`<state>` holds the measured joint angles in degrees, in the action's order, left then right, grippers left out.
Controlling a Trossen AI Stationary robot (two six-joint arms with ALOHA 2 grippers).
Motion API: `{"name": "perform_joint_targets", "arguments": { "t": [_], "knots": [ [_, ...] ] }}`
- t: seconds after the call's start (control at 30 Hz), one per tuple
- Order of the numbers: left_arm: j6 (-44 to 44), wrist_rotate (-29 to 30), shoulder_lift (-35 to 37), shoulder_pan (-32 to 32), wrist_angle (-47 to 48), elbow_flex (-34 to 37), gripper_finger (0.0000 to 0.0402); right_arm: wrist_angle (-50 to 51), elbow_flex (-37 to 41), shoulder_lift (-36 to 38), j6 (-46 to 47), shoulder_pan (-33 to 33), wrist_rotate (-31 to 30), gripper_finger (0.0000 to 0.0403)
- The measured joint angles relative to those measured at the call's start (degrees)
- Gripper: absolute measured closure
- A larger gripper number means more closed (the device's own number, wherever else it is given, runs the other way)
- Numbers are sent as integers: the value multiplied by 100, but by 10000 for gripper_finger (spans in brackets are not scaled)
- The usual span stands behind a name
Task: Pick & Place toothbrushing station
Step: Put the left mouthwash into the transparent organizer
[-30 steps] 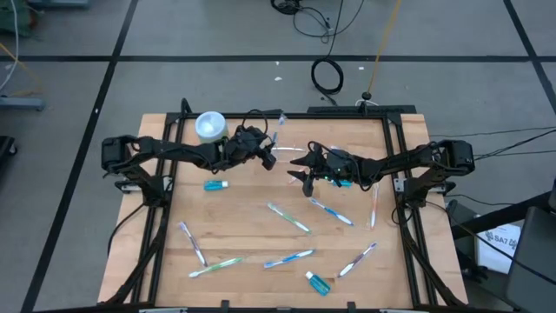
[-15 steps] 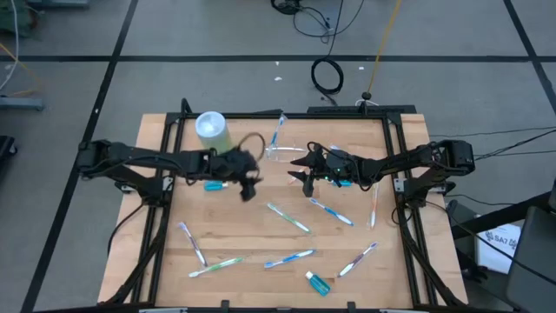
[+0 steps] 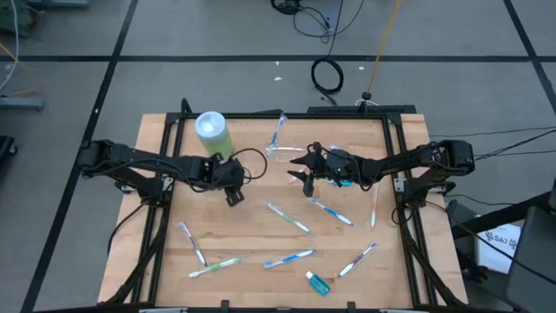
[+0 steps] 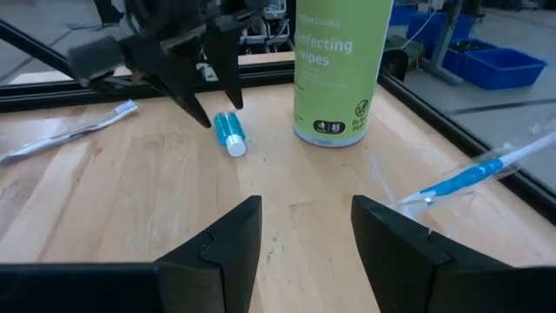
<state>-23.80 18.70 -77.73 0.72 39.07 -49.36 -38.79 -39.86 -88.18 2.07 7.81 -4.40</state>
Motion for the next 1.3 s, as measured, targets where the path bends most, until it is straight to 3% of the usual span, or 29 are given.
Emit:
{"name": "perform_joint_targets", "arguments": {
  "t": [0.17, 0.63, 0.83, 1.03, 1.3],
  "knots": [
    [28, 105, -13, -23, 507, 0, 213, 0, 0, 2, -164, 0, 0, 229],
    [1040, 65, -269, -21, 403, 54, 213, 7, 0, 2, -172, 0, 0, 231],
    [1298, -424, -289, -18, 350, 571, 213, 62, 0, 2, -171, 0, 0, 232],
    [1647, -237, -291, -42, 296, 1064, 213, 53, 0, 2, -171, 2, -2, 232],
    [2254, -224, -289, -38, -361, 1174, 213, 51, 0, 2, -169, 0, -2, 232]
  ]
}}
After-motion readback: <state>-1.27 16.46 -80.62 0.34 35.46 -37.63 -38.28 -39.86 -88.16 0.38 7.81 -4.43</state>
